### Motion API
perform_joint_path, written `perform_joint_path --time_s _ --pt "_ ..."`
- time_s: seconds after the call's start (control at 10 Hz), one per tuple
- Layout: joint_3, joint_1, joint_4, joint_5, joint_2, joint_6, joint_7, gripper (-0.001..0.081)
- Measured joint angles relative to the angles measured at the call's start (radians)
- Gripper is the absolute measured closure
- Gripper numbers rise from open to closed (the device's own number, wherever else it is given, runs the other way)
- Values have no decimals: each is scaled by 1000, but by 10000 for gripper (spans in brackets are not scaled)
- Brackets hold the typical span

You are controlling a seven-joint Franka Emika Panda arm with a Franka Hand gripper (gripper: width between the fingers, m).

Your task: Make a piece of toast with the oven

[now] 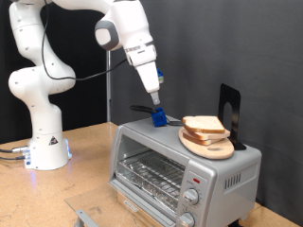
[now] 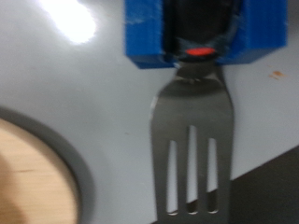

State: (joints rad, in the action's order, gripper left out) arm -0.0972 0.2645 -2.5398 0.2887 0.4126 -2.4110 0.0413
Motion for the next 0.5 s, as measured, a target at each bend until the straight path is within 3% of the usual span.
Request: perform_joint_path --time_s 0.5 --pt "-28 20 -35 20 0 -38 -4 0"
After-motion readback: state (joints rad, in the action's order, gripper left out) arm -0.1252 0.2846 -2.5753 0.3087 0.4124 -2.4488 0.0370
